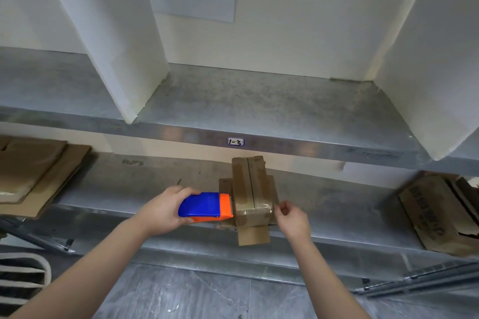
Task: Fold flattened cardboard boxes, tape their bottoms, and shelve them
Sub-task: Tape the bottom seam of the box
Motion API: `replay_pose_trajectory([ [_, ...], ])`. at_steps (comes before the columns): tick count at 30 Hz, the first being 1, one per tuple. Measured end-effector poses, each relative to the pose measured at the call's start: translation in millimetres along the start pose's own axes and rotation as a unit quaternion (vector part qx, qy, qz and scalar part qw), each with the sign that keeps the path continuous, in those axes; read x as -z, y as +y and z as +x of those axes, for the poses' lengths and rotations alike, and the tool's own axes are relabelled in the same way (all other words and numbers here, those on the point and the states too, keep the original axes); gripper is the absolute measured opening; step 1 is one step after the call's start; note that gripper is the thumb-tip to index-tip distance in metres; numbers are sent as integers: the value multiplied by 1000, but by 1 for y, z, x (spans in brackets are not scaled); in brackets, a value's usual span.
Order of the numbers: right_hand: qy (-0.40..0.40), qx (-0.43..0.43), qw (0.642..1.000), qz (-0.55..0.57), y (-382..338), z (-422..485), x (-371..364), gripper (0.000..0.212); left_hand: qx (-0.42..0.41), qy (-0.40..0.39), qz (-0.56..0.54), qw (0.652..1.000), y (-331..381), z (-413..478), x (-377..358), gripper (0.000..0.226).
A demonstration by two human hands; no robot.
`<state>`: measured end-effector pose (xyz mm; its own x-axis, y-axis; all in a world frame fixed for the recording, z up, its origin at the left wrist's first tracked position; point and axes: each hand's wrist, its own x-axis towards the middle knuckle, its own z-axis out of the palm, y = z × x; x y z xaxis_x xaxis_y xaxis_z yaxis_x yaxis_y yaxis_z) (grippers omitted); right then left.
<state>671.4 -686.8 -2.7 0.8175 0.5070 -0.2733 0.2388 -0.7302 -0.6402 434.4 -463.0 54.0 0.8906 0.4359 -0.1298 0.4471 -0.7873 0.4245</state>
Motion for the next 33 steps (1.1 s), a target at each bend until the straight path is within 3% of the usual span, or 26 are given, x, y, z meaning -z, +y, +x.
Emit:
replay_pose_trajectory([
  [4, 38, 12, 999, -18, 5, 1, -1, 27, -3, 8, 13, 1000, 8, 5, -1, 68],
  [6, 55, 65, 995, -56, 8, 1, -1, 32, -4, 6, 20, 1000, 10, 6, 1, 67],
  [8, 22, 125, 991, -33, 7, 0, 0, 41, -5, 6, 23, 1000, 11, 7, 3, 68],
  [12, -82, 152, 983, 63, -11, 1, 13, 65, -7, 15, 12, 1000, 10, 7, 5, 68],
  [17, -218, 134, 963, 91, -25, 8, 19, 56, -3, 16, 7, 1000, 4, 5, 5, 69],
  [22, -125, 141, 979, 72, -23, 15, -1, 59, -10, 17, -18, 1000, 0, 5, 2, 69],
  [33, -164, 46, 966, 195, -23, 28, -13, 56, 8, -22, -95, 995, -42, -16, 25, 70],
])
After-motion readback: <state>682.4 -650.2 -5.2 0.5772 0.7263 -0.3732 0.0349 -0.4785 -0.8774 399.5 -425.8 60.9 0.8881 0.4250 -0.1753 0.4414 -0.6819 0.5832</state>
